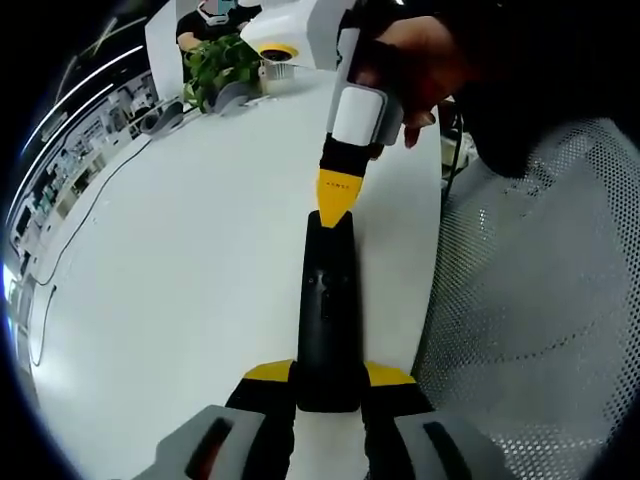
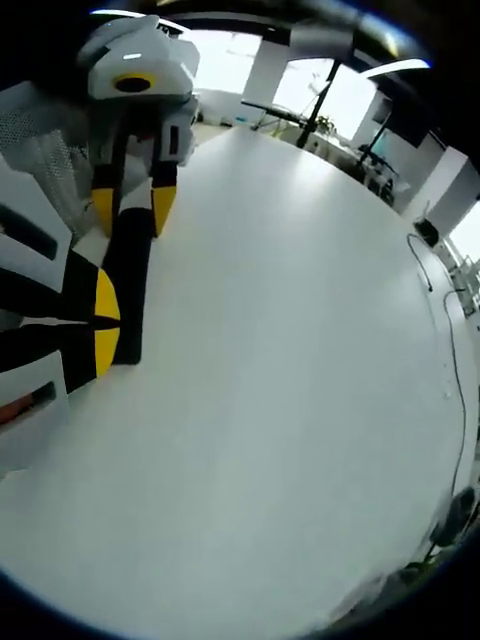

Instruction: Press the specified remote control buttons in sequence, fully releasing each button before pressing the next.

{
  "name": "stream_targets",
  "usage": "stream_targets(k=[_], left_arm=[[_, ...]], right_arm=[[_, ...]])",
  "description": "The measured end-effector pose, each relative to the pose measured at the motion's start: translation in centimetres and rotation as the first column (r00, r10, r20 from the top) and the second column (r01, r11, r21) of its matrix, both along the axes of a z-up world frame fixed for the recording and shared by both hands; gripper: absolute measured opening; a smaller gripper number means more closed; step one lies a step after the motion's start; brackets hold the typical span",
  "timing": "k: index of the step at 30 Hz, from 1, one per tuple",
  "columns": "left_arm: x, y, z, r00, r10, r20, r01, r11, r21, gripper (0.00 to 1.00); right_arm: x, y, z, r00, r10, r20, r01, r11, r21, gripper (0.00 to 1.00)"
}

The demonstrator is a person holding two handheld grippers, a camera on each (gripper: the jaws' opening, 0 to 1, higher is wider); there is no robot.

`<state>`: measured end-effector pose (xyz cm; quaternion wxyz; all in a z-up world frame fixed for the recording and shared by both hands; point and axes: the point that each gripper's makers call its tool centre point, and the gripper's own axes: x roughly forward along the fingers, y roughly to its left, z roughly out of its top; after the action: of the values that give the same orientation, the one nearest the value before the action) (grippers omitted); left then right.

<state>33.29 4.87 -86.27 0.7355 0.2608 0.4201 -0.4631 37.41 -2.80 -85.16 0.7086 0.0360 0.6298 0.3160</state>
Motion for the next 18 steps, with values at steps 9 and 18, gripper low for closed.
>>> stream_targets(k=[9, 18], left_arm=[[-0.04, -0.02, 0.03, 1.0, 0.0, 0.0, 0.0, 1.0, 0.0, 0.25], [-0.05, -0.01, 0.05, 1.0, -0.003, 0.0, 0.003, 1.0, 0.002, 0.25]], right_arm=[[-0.63, 1.04, 0.16, 0.999, 0.033, -0.015, -0.032, 0.999, 0.033, 0.0], [-0.64, 0.95, -0.11, 0.999, 0.038, -0.02, -0.038, 0.999, 0.022, 0.0]])
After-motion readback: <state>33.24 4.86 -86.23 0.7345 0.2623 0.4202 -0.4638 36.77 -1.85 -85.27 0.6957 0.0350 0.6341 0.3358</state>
